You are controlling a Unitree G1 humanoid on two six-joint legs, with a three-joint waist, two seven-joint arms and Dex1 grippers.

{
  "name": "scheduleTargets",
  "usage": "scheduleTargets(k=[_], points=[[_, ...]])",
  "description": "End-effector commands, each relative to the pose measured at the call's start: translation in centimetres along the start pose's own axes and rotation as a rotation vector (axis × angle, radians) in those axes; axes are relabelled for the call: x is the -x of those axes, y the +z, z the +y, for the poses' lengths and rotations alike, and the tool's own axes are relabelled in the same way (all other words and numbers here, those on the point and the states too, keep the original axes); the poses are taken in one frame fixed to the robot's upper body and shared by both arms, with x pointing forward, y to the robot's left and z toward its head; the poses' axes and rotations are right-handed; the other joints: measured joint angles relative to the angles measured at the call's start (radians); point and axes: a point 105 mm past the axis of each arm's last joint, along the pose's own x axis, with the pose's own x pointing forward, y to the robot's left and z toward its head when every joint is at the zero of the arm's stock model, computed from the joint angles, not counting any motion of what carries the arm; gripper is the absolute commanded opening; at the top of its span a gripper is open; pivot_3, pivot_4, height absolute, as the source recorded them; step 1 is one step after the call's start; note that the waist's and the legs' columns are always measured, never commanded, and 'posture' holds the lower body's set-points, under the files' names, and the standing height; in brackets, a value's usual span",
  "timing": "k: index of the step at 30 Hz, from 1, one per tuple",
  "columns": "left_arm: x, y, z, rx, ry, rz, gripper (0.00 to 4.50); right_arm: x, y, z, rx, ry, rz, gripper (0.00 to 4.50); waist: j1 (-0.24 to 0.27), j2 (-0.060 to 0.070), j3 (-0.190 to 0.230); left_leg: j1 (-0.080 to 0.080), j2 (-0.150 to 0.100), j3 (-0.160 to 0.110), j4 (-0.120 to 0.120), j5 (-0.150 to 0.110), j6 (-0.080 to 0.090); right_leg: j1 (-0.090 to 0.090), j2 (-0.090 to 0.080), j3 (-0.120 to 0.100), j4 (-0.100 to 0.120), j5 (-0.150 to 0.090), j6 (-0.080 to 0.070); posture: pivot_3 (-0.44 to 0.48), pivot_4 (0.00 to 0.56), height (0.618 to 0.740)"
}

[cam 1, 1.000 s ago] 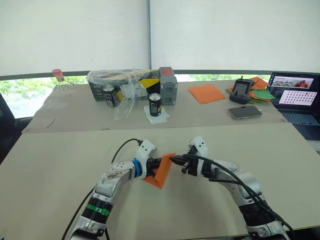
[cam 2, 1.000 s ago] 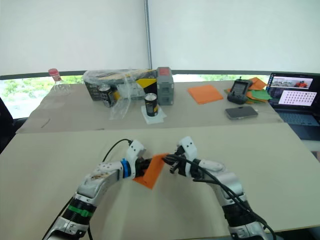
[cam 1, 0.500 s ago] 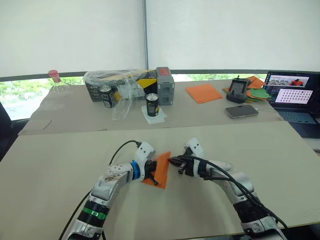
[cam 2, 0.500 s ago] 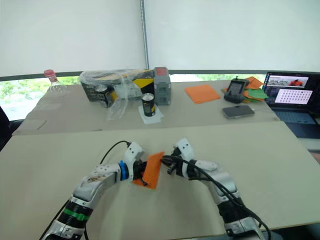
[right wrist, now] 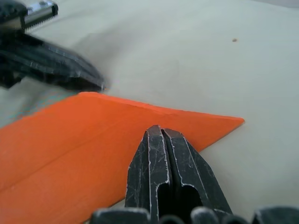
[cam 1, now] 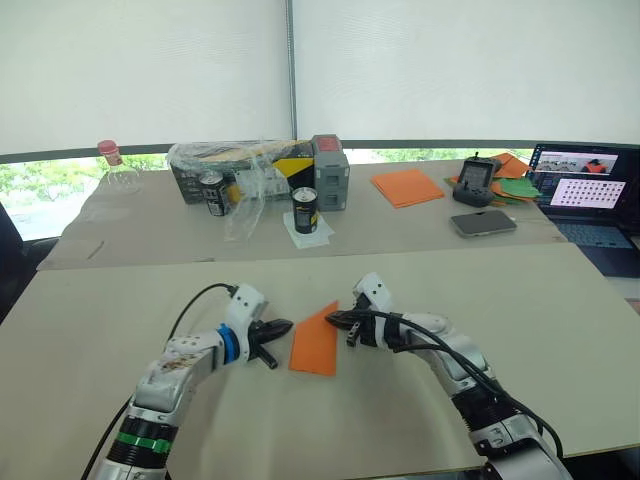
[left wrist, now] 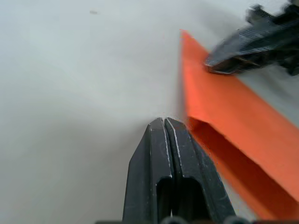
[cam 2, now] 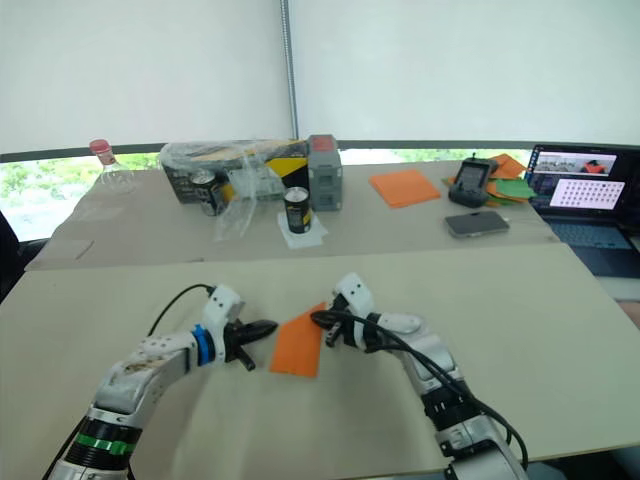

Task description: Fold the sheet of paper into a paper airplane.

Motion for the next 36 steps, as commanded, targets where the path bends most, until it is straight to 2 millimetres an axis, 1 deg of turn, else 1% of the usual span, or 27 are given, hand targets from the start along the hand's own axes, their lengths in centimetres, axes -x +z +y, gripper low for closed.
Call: scheduleTargets(k=[1, 2, 5, 6, 7, 9, 12, 15, 16, 18, 19, 22, 24, 26, 31, 33, 36], points=[[0.1, 2.8, 0.1, -0.02, -0.007, -0.103, 0.06, 0.0, -2.8, 0.6, -0.007, 0.018, 0.101, 0.0, 0.002, 0.0, 0.0, 0.0, 0.0, 0.0, 0.0, 0.0, 0.0, 0.0, 0.0, 0.0, 0.0, 0.0, 0.0, 0.0, 0.15, 0.74], [0.0, 3.2, 0.0, -0.017, -0.016, -0.12, 0.06, 0.1, -2.9, 0.7, -0.007, 0.019, 0.103, 0.0, 0.005, 0.0, 0.0, 0.0, 0.0, 0.0, 0.0, 0.0, 0.0, 0.0, 0.0, 0.0, 0.0, 0.0, 0.0, 0.0, 0.15, 0.74], [-0.9, 4.6, -1.6, -0.017, -0.102, -0.175, 0.06, 0.2, -3.2, 0.9, -0.004, 0.017, 0.109, 0.0, 0.007, 0.0, 0.0, 0.0, -0.001, 0.0, 0.001, 0.0, 0.0, 0.001, -0.001, 0.0, -0.001, 0.0, 0.0, 0.0, 0.15, 0.74], [-1.5, 4.8, -2.8, -0.023, -0.152, -0.178, 0.06, 0.3, -3.2, 0.9, -0.006, 0.007, 0.106, 0.0, 0.006, 0.0, 0.0, 0.0, -0.001, 0.0, 0.0, 0.0, 0.0, 0.001, -0.001, 0.0, -0.001, 0.0, 0.0, 0.0, 0.15, 0.74], [-2.0, 4.7, -3.6, -0.039, -0.188, -0.166, 0.06, 0.5, -3.1, 0.8, -0.007, -0.003, 0.102, 0.0, 0.005, 0.0, 0.0, 0.0, -0.001, 0.0, 0.0, 0.0, 0.0, 0.001, -0.001, 0.0, -0.001, 0.0, 0.0, 0.0, 0.15, 0.74], [-2.8, 3.9, -4.3, -0.08, -0.206, -0.116, 0.06, 0.8, -3.1, 0.6, -0.01, -0.027, 0.096, 0.0, 0.005, 0.0, 0.0, 0.0, -0.001, 0.0, 0.0, 0.0, 0.0, 0.001, -0.001, 0.0, -0.001, 0.0, 0.0, 0.0, 0.15, 0.74], [-3.3, 2.9, -3.8, -0.095, -0.172, -0.072, 0.06, 1.4, -3.0, 0.5, -0.014, -0.051, 0.082, 0.0, 0.005, 0.0, 0.0, 0.0, -0.001, 0.0, 0.0, 0.0, 0.0, 0.0, 0.0, 0.0, -0.001, 0.0, 0.0, 0.0, 0.15, 0.74], [-3.5, 1.1, -3.0, -0.119, -0.147, 0.003, 0.06, 2.1, -2.3, 0.0, -0.026, -0.094, 0.036, 0.0, 0.005, 0.0, 0.0, 0.0, -0.001, 0.0, 0.0, 0.0, 0.0, 0.0, 0.0, 0.0, 0.0, 0.0, 0.0, 0.0, 0.15, 0.74], [-3.5, 0.6, -3.0, -0.118, -0.153, 0.023, 0.06, 2.2, -2.0, -0.1, -0.032, -0.103, 0.013, 0.0, 0.005, 0.0, 0.0, 0.0, -0.001, 0.0, 0.0, 0.0, 0.0, 0.0, 0.0, 0.0, 0.0, 0.0, 0.0, 0.0, 0.15, 0.74], [-3.5, 0.3, -3.0, -0.116, -0.163, 0.037, 0.06, 2.3, -1.7, -0.1, -0.039, -0.11, -0.009, 0.0, 0.006, 0.0, 0.0, 0.0, -0.001, 0.0, 0.0, 0.0, 0.0, 0.001, 0.0, 0.0, -0.001, 0.0, 0.0, 0.0, 0.15, 0.74], [-3.5, -0.2, -3.1, -0.131, -0.172, 0.059, 0.06, 2.3, -1.2, -0.2, -0.013, -0.119, -0.036, 0.0, 0.007, 0.0, 0.0, 0.0, -0.001, 0.0, 0.0, 0.0, 0.0, 0.001, -0.001, 0.0, -0.001, 0.0, 0.0, 0.0, 0.15, 0.74], [-3.2, -2.5, -3.3, -0.266, -0.195, 0.184, 0.06, 2.2, 0.6, -0.6, 0.065, -0.141, -0.114, 0.0, 0.006, 0.0, 0.0, 0.0, -0.001, 0.0, 0.0, 0.0, 0.0, 0.001, -0.001, 0.0, -0.001, 0.0, 0.0, 0.0, 0.15, 0.74], [-3.2, -2.5, -3.7, -0.266, -0.2, 0.179, 0.06, 2.0, 1.7, -0.9, 0.1, -0.148, -0.147, 0.0, 0.005, 0.0, 0.0, 0.0, -0.001, 0.0, 0.0, 0.0, 0.0, 0.001, 0.0, 0.0, -0.001, 0.0, 0.0, 0.0, 0.15, 0.74], [-3.3, -2.4, -4.0, -0.265, -0.207, 0.17, 0.06, 1.8, 2.2, -1.2, 0.116, -0.155, -0.157, 0.0, 0.005, 0.0, 0.0, 0.0, -0.001, 0.0, 0.0, 0.0, 0.0, 0.0, -0.001, 0.0, -0.001, 0.0, 0.0, 0.0, 0.15, 0.74], [-3.4, -2.3, -4.3, -0.25, -0.201, 0.155, 0.06, 1.3, 1.2, -2.6, 0.177, -0.16, -0.077, 0.0, 0.007, 0.0, 0.0, 0.0, -0.001, 0.0, 0.0, 0.0, 0.0, 0.001, 0.0, 0.0, -0.001, 0.0, 0.0, 0.0, 0.15, 0.74], [-3.4, -2.2, -4.3, -0.247, -0.199, 0.15, 0.06, 1.2, 1.1, -3.3, 0.156, -0.168, -0.076, 0.0, 0.007, 0.0, 0.0, 0.0, -0.001, 0.0, 0.0, 0.0, 0.0, 0.001, -0.001, 0.0, -0.001, 0.0, 0.0, 0.0, 0.15, 0.74], [-3.4, -1.9, -4.3, -0.229, -0.195, 0.128, 0.06, 0.7, 0.6, -3.9, 0.157, -0.157, -0.052, 0.0, 0.004, 0.0, 0.0, 0.0, -0.001, 0.0, 0.0, 0.0, 0.0, 0.001, 0.0, 0.0, -0.001, 0.0, 0.0, 0.0, 0.15, 0.74]])
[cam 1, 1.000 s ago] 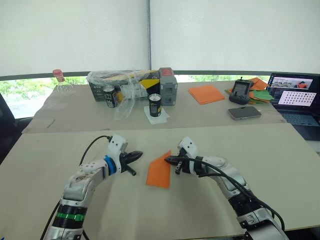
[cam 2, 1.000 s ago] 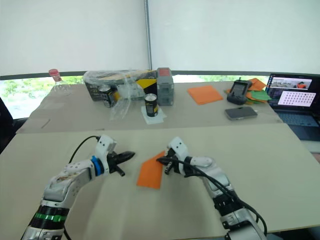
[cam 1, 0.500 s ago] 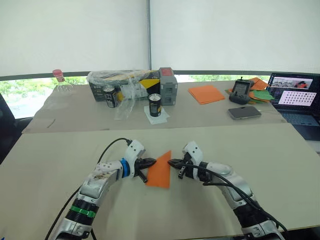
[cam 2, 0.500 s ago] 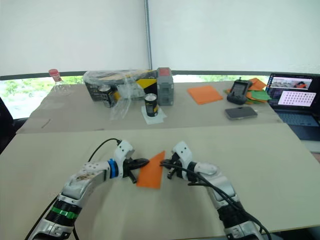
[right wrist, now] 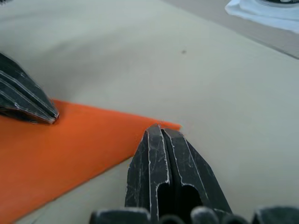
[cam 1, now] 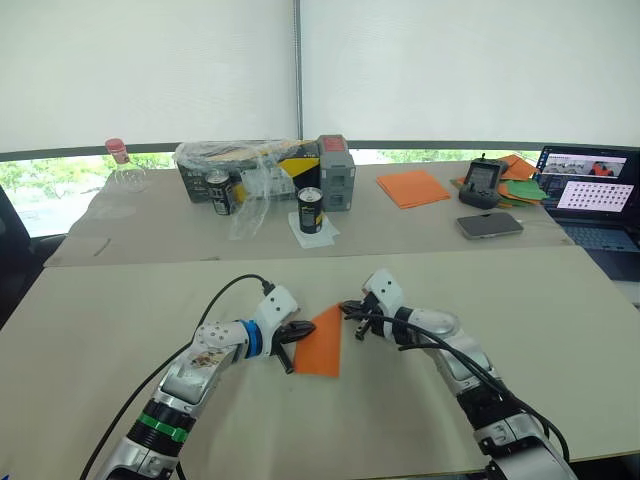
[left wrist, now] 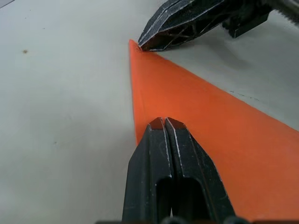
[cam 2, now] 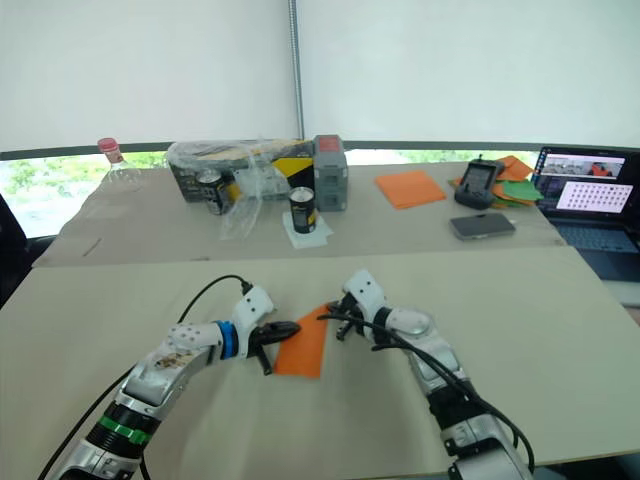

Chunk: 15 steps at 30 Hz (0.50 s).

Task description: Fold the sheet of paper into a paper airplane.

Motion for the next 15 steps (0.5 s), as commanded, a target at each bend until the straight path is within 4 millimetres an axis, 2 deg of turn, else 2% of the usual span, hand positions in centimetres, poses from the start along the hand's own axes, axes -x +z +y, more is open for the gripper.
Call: scheduleTargets(k=[1, 8, 12, 15], points=[[-0.4, -1.3, -0.7, 0.051, -0.015, 0.039, 0.06, -0.4, 0.1, -0.6, 0.017, 0.004, -0.003, 0.0, 0.0, 0.0, 0.0, 0.0, 0.0, 0.0, 0.0, 0.0, 0.0, 0.0, 0.0, 0.0, 0.0, 0.0, 0.0, 0.0, 0.15, 0.74], [-1.9, 0.8, -0.3, 0.064, 0.01, -0.012, 0.06, -1.2, -0.6, 0.1, 0.036, 0.03, 0.005, 0.0, -0.002, 0.0, 0.0, 0.0, 0.0, 0.0, 0.0, 0.0, 0.0, 0.0, 0.0, 0.0, 0.001, 0.0, 0.0, 0.0, 0.15, 0.74], [-2.2, -0.3, -0.3, 0.09, 0.042, 0.034, 0.06, -1.1, -0.5, 0.2, 0.082, 0.026, -0.002, 0.0, -0.005, 0.0, 0.0, 0.0, 0.0, 0.0, 0.0, 0.0, 0.0, 0.0, 0.001, 0.0, 0.001, 0.0, 0.0, 0.0, 0.15, 0.74], [-2.0, -1.1, -0.5, 0.114, 0.034, 0.06, 0.06, -1.0, 0.8, -0.1, 0.101, 0.016, -0.059, 0.0, -0.004, 0.0, 0.0, 0.0, 0.001, 0.0, 0.0, 0.0, 0.0, 0.0, 0.001, 0.0, 0.001, 0.0, 0.0, 0.0, 0.15, 0.74]])
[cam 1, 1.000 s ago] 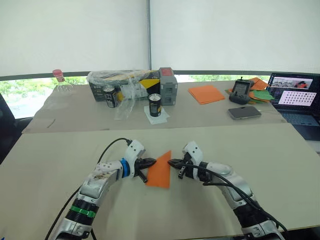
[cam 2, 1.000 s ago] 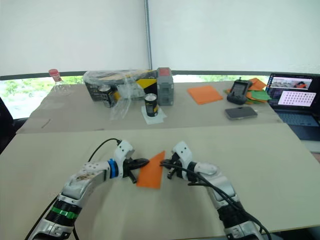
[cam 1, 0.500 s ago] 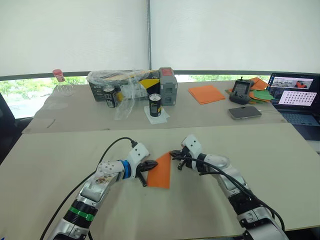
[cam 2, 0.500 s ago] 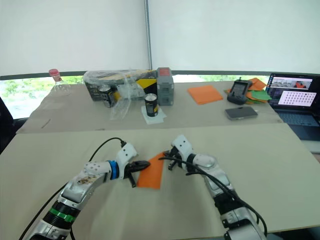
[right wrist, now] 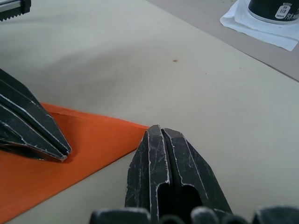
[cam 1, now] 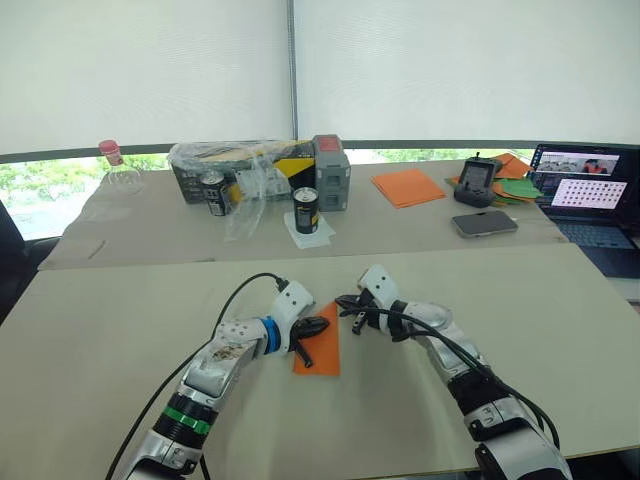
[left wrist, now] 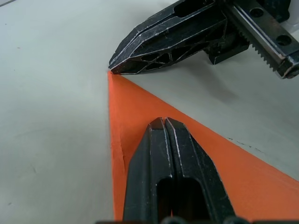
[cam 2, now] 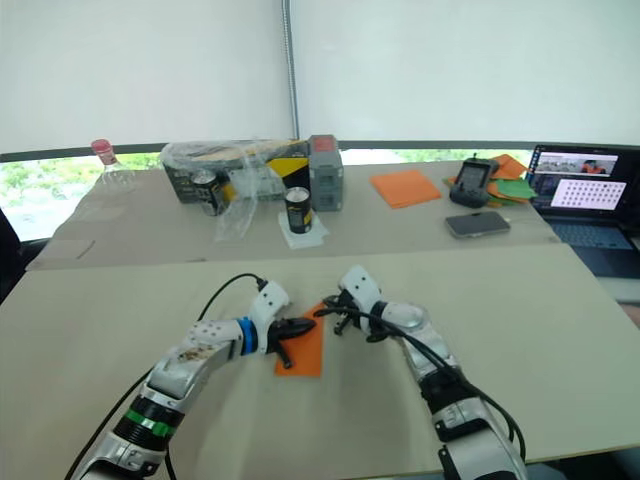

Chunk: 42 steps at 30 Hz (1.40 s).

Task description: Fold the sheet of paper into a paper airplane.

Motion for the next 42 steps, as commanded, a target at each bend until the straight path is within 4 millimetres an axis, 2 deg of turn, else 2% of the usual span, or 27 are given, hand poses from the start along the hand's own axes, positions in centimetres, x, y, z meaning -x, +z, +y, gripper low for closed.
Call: scheduleTargets(k=[1, 4, 13, 21, 31, 42], points=[[0.3, -2.6, 0.0, 0.045, 0.013, 0.096, 0.06, 0.0, 1.2, 0.0, 0.026, 0.005, -0.056, 0.0, 0.0, 0.0, 0.0, 0.0, 0.0, 0.0, 0.0, 0.0, 0.0, 0.0, 0.0, 0.0, 0.0, 0.0, 0.0, 0.0, 0.15, 0.74], [0.7, -3.2, 0.2, 0.049, 0.022, 0.118, 0.06, -0.2, 2.4, 0.2, 0.05, 0.031, -0.094, 0.0, -0.002, 0.0, 0.0, 0.0, 0.0, 0.0, 0.0, 0.0, 0.0, 0.0, 0.0, 0.0, 0.0, 0.0, 0.0, 0.0, 0.15, 0.74], [1.2, -2.9, 0.2, 0.079, 0.02, 0.098, 0.06, -0.9, 0.9, 0.1, 0.044, 0.038, -0.014, 0.0, -0.003, 0.0, 0.0, 0.0, 0.0, 0.0, 0.0, 0.0, 0.0, 0.0, 0.0, 0.0, 0.0, 0.0, 0.0, 0.0, 0.15, 0.74], [1.2, -2.9, 0.1, 0.087, 0.015, 0.099, 0.06, 0.0, -1.3, 3.3, 0.009, 0.181, 0.03, 0.0, -0.002, 0.0, 0.0, 0.001, 0.0, 0.0, -0.001, 0.0, 0.0, 0.001, 0.0, 0.0, 0.0, 0.0, 0.0, 0.0, 0.15, 0.74], [1.3, -2.9, 0.2, 0.082, 0.003, 0.109, 0.06, 1.0, -1.9, 7.1, 0.004, 0.294, 0.065, 0.0, 0.001, 0.001, -0.001, 0.004, 0.001, 0.0, -0.001, 0.0, 0.0, 0.003, 0.0, 0.0, -0.001, 0.0, 0.0, 0.0, 0.15, 0.74], [1.4, -2.9, 0.2, 0.079, -0.009, 0.118, 0.06, 2.3, -2.8, 7.7, -0.058, 0.299, 0.089, 0.0, 0.003, 0.001, -0.001, 0.016, 0.001, -0.001, -0.004, -0.001, 0.001, 0.018, 0.001, -0.001, -0.008, 0.0, 0.0, 0.0, 0.15, 0.74]])
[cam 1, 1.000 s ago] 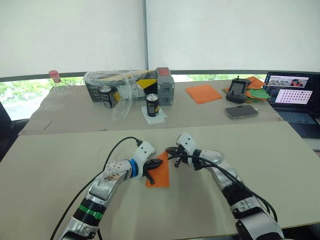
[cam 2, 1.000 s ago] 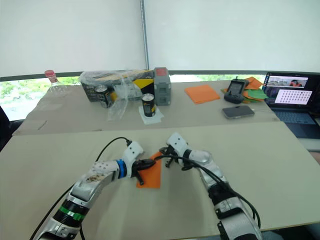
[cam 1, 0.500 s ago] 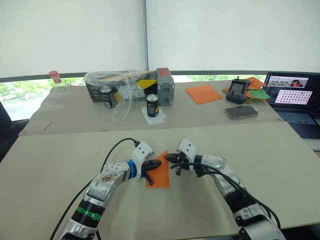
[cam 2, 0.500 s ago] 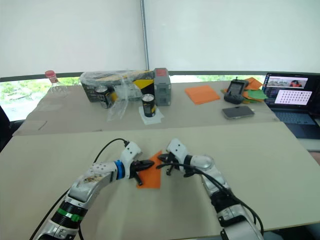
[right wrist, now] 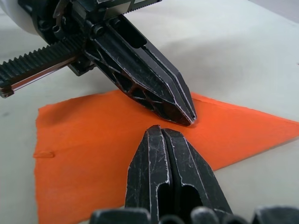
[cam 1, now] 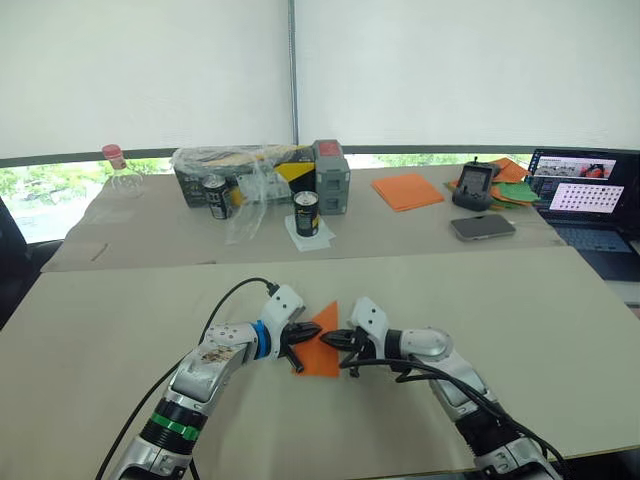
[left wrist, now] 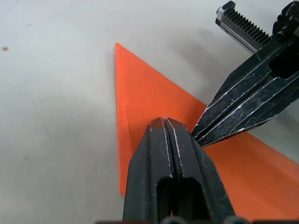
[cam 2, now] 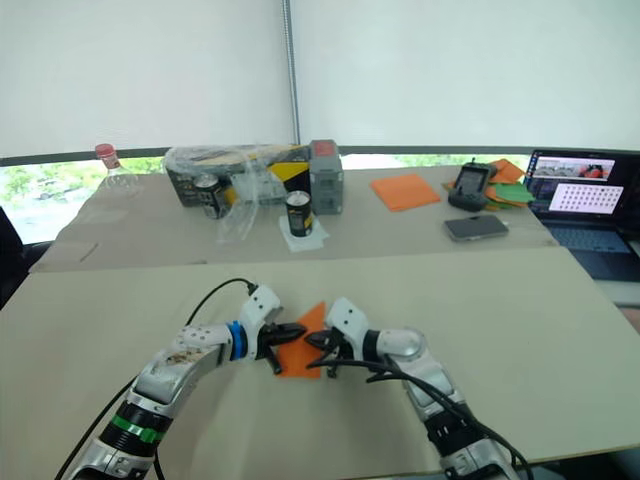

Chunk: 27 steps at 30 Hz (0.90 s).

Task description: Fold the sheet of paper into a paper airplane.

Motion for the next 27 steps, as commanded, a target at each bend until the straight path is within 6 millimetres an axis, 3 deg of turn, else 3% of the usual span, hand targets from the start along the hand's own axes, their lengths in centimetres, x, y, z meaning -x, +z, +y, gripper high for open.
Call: scheduleTargets(k=[1, 12, 17, 21, 24, 27], points=[[0.0, -2.0, 0.1, 0.034, -0.002, 0.078, 0.06, 0.5, -2.1, 1.2, -0.069, 0.049, 0.073, 0.0, 0.001, 0.0, 0.0, 0.0, 0.0, 0.0, 0.0, 0.0, 0.0, 0.0, 0.0, 0.0, 0.0, 0.0, 0.0, 0.0, 0.15, 0.74], [-0.3, -0.9, 0.0, 0.015, -0.025, 0.049, 0.06, 2.1, -3.6, 3.9, -0.17, 0.118, 0.095, 0.0, 0.004, 0.0, 0.0, 0.0, 0.0, 0.0, 0.0, 0.0, 0.0, 0.001, -0.001, 0.0, -0.001, 0.0, 0.0, 0.0, 0.15, 0.74], [-0.6, -0.6, 0.1, 0.005, -0.019, 0.024, 0.06, 3.3, -4.2, 6.4, -0.283, 0.21, 0.119, 0.0, 0.007, 0.0, 0.0, 0.0, 0.0, 0.0, 0.0, -0.001, 0.001, 0.001, -0.001, 0.0, -0.003, 0.0, 0.0, 0.0, 0.15, 0.74], [-0.9, -0.6, -0.2, 0.008, -0.027, 0.02, 0.06, 3.8, -4.2, 6.0, -0.268, 0.192, 0.132, 0.0, 0.007, 0.0, 0.0, 0.0, 0.001, 0.0, 0.0, -0.001, 0.001, 0.003, -0.001, -0.001, -0.007, 0.0, 0.0, 0.0, 0.15, 0.74], [-0.8, -0.9, -0.6, 0.017, -0.033, 0.021, 0.06, 4.3, -1.9, 4.3, -0.235, 0.151, 0.061, 0.0, 0.009, 0.0, 0.0, 0.0, 0.001, 0.0, 0.0, -0.001, 0.002, 0.004, -0.001, -0.001, -0.008, 0.0, 0.0, 0.0, 0.15, 0.74], [-0.6, -1.1, -0.7, 0.021, -0.033, 0.023, 0.06, 4.8, 0.6, 3.8, -0.235, 0.168, -0.006, 0.0, 0.011, 0.0, 0.0, -0.003, 0.0, 0.0, 0.0, -0.001, 0.002, 0.002, -0.002, -0.001, -0.008, 0.0, 0.001, 0.0, 0.15, 0.74]])
